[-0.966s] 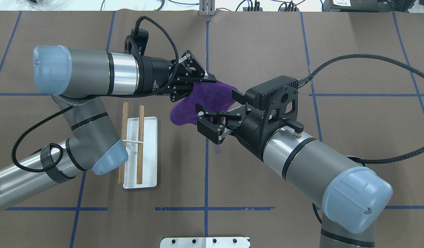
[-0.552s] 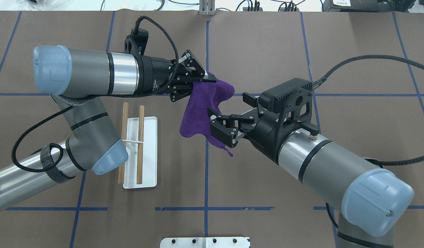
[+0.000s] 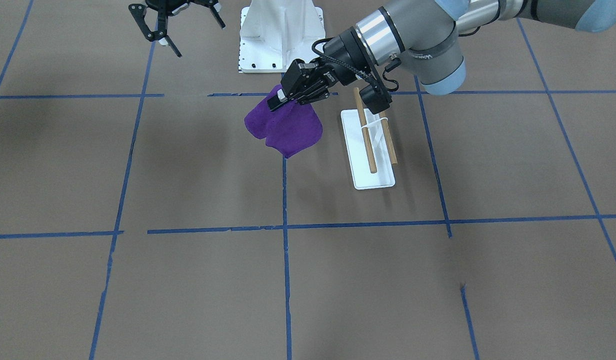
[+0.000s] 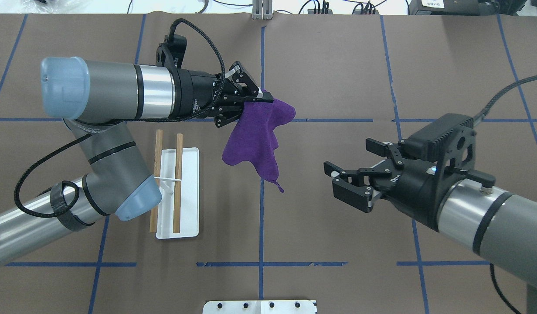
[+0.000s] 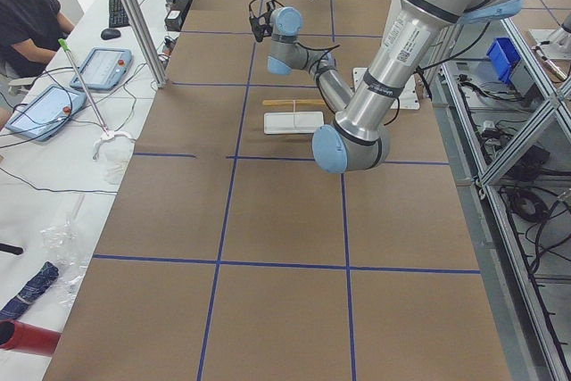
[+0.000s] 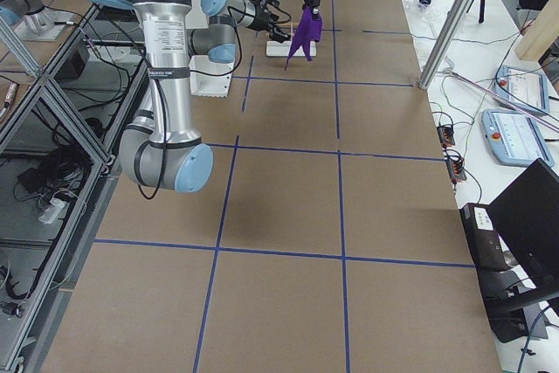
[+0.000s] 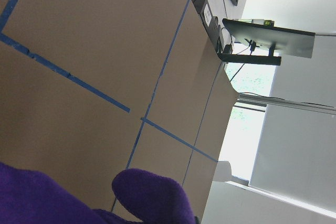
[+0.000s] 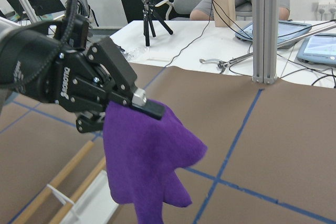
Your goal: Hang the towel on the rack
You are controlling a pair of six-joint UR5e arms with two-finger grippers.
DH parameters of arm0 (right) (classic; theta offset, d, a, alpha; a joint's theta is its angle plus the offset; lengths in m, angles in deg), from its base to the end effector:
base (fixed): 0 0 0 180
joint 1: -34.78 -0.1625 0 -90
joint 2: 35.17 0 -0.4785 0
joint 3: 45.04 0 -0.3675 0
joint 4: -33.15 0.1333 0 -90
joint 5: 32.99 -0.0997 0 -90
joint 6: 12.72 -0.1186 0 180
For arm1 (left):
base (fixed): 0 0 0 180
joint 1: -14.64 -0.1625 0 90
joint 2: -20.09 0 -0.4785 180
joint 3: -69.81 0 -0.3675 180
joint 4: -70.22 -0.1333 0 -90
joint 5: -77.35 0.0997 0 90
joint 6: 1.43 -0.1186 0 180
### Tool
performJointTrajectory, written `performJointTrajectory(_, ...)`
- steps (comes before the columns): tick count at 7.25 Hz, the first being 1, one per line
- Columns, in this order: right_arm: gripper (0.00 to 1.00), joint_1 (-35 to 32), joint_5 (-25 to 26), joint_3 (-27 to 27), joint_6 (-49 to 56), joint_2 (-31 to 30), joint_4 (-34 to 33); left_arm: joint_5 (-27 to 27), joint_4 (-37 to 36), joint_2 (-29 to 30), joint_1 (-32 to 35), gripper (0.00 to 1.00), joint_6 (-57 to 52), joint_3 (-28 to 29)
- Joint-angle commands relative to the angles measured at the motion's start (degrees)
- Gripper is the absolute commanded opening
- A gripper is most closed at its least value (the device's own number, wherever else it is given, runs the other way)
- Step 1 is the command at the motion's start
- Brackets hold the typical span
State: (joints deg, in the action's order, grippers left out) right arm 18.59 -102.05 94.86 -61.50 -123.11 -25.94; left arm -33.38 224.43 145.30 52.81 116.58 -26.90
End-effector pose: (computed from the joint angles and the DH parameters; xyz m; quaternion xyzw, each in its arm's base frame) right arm -0.3024 -0.2708 0.2661 0.4321 -0.5053 -0.0424 0.7458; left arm 0.4374 -0.4600 0.1813 -0.0381 0.7928 -0.2022 0.5737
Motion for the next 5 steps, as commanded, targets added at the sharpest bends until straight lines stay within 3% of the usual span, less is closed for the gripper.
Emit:
performJointTrajectory(1, 1.0, -7.4, -10.0, 1.5, 0.0, -6.1, -8.9, 4.6, -2.6, -2.0, 0.6, 0.0, -0.2, -2.8)
performJointTrajectory(3, 1.0, -27.3, -34.0, 0.9, 2.3, -5.2, -24.3, 21.2, -13.1, -1.8, -0.9, 0.0, -10.0, -6.8)
performJointTrajectory(4, 1.0, -36.8, -43.8, -1.8, 11.7, -5.8, -28.5, 28.3, -20.0, -1.8, -3.6, 0.0, -12.3, -9.4)
performJointTrajectory(5, 1.0, -43.0, -48.8, -4.7, 21.2, -5.8, -32.8, 38.3, -24.6, -2.0, -7.6, 0.0, -12.5, -10.7)
